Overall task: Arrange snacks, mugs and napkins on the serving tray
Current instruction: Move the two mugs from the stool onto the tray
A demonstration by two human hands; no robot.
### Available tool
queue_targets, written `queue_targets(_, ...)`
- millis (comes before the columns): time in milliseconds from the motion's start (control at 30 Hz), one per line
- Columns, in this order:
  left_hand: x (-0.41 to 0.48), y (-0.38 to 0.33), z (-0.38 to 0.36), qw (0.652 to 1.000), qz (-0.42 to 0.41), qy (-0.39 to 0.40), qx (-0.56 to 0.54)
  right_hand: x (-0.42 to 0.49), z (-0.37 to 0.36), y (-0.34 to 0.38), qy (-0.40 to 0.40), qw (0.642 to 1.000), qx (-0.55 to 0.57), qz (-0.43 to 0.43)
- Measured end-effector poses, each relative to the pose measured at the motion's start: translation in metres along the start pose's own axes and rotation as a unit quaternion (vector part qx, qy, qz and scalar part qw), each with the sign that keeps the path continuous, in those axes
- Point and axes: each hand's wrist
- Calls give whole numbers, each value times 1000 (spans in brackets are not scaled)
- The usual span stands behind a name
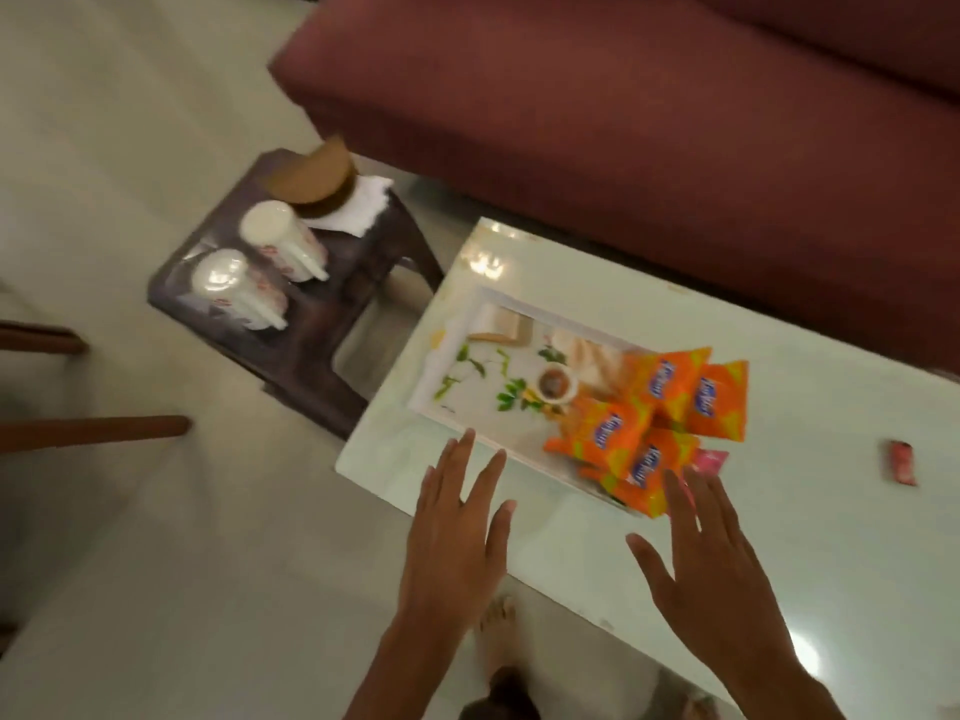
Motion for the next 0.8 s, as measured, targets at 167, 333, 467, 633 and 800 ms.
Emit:
queue_targets(167,15,59,34,996,65,-51,-23,42,-15,68,4,999,21,47)
queue_targets(333,38,106,70,987,139,-82,-24,86,-29,117,32,993,34,106)
queue_targets(467,75,146,101,980,164,-115,-15,114,-42,159,58,989,50,130)
queue_targets(633,126,217,119,951,239,-183,-66,143,-66,225,71,976,149,143)
queue_targets(800,192,291,114,894,345,-213,-189,194,-108,303,84,962,229,119)
Point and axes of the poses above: each hand's wrist, its own x-axis towards the middle knuckle, its own z-axis out of the back of the hand, y = z × x, and after that the axes turned 10 degrees about x, right-handed
